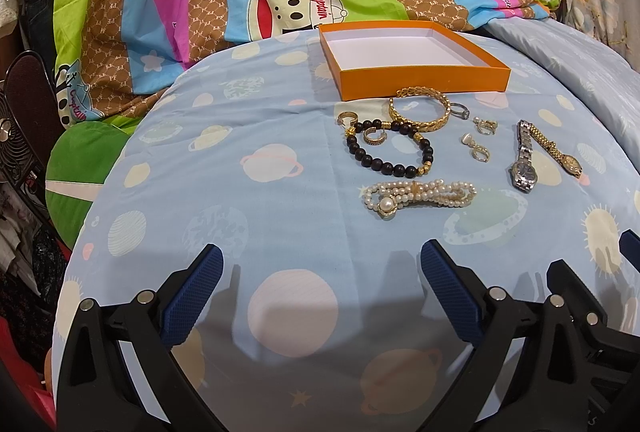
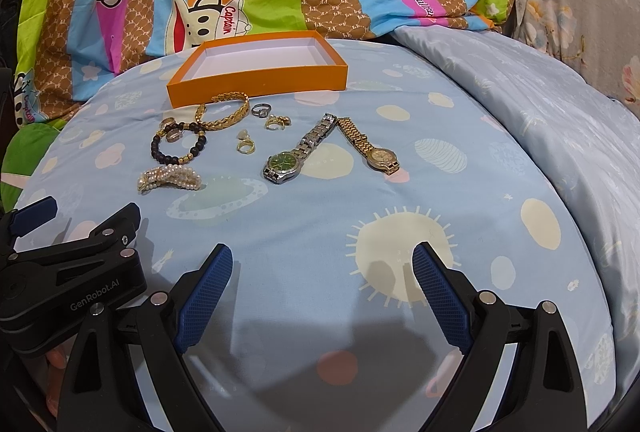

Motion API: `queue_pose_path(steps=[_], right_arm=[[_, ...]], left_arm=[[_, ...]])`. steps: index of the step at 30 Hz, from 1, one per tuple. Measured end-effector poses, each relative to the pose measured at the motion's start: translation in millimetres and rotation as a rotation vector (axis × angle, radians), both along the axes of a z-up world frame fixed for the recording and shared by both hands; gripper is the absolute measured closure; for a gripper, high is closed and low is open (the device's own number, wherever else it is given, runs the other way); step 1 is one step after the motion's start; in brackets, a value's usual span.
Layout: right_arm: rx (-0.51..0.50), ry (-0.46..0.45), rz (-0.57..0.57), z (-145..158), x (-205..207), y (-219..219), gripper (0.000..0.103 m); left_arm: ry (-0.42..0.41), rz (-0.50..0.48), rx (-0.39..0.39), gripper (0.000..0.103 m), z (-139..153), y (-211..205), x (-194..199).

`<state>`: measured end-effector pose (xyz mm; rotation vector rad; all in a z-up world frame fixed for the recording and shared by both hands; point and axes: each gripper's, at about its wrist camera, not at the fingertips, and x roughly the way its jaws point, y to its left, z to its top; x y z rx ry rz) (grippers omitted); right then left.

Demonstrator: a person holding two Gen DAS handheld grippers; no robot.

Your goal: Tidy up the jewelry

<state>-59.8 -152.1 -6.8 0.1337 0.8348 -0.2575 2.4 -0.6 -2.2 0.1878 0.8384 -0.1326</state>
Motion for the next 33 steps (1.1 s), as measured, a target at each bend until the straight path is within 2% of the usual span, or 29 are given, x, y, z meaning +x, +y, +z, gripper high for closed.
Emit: queue_pose_path(steps=[6, 10, 13, 18, 21, 28, 31, 33], right_arm=[[0.056, 0.011, 0.011, -4, 2, -8, 0.015], [0.04, 0.002, 0.014, 0, 3, -12, 0.015], [0.016, -0.009, 0.008, 4, 8, -20, 0.016], [0.038, -0.015, -0.014, 7, 22, -44, 0.016], [0.063, -0.013, -0.026, 7, 30, -58, 0.023], [0.071, -0.007, -0.037, 5, 42, -78, 0.029], [0.086, 0.002, -0.025, 3, 48, -82, 0.035], [0.09, 0.004, -0.017, 2, 52, -83, 0.037]], left_arm=[[0.004, -0.019, -0.057, 0.006, 4, 5, 0], [0.017, -0.008, -0.117, 0.005, 5, 15, 2], [0.026, -0.001, -0.125, 0.005, 6, 21, 6], [0.059, -0.023, -0.15, 0.005, 9, 21, 17], [0.09, -0.061, -0.172, 0.005, 8, 13, 27], [0.148, -0.095, -0.136, 0.005, -5, -13, 45], [0.152, -0.096, -0.12, 0.006, -9, -22, 49], [0.144, -0.096, -0.091, 0.011, -10, -26, 51]])
